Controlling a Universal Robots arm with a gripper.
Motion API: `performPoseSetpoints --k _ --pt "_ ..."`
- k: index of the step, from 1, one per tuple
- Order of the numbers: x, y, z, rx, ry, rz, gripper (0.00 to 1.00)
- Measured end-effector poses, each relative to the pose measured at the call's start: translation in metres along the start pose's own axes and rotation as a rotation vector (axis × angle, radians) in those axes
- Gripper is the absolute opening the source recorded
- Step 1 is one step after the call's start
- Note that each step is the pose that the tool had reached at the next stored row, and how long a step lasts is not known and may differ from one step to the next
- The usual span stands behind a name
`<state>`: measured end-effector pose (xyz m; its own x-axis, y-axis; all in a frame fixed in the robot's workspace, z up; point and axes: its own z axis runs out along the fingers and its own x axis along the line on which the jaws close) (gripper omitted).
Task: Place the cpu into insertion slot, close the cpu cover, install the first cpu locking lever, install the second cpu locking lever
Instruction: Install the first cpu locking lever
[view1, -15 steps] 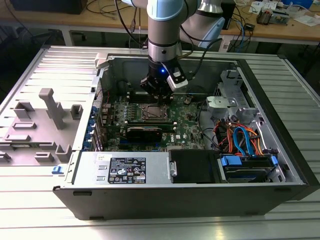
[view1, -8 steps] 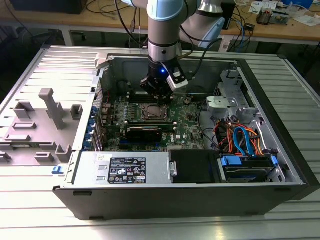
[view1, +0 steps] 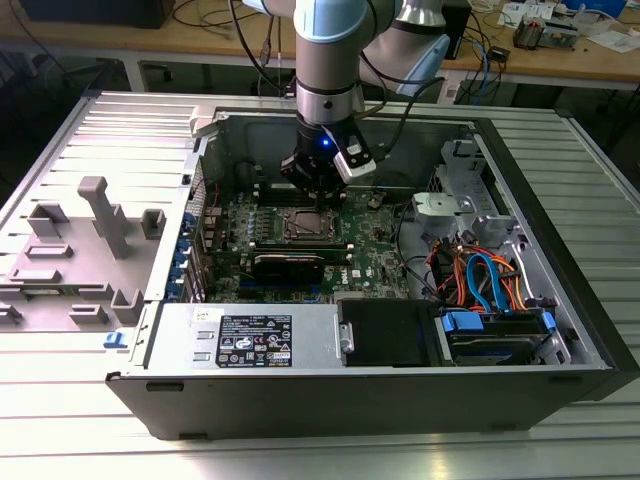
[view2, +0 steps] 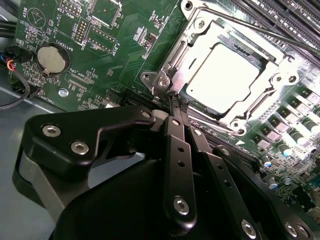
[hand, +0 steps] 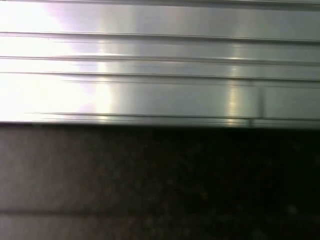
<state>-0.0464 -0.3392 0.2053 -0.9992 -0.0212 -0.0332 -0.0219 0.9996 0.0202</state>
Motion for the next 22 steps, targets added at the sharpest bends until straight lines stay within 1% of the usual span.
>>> performPoseSetpoints --k 4,10,16,22 --pt "0.0000 -0.0002 0.0003 -0.0001 -0.0006 0.000 0.11" --pt "-0.0001 -0.0001 -0.0014 -0.0005 -0.0007 0.000 0.11" --pt "-0.0001 -0.0004 0.0007 0.0006 -0.0004 0.000 0.11" --pt "-0.0003 -0.0005 0.0009 0.0004 -0.0006 0.000 0.11"
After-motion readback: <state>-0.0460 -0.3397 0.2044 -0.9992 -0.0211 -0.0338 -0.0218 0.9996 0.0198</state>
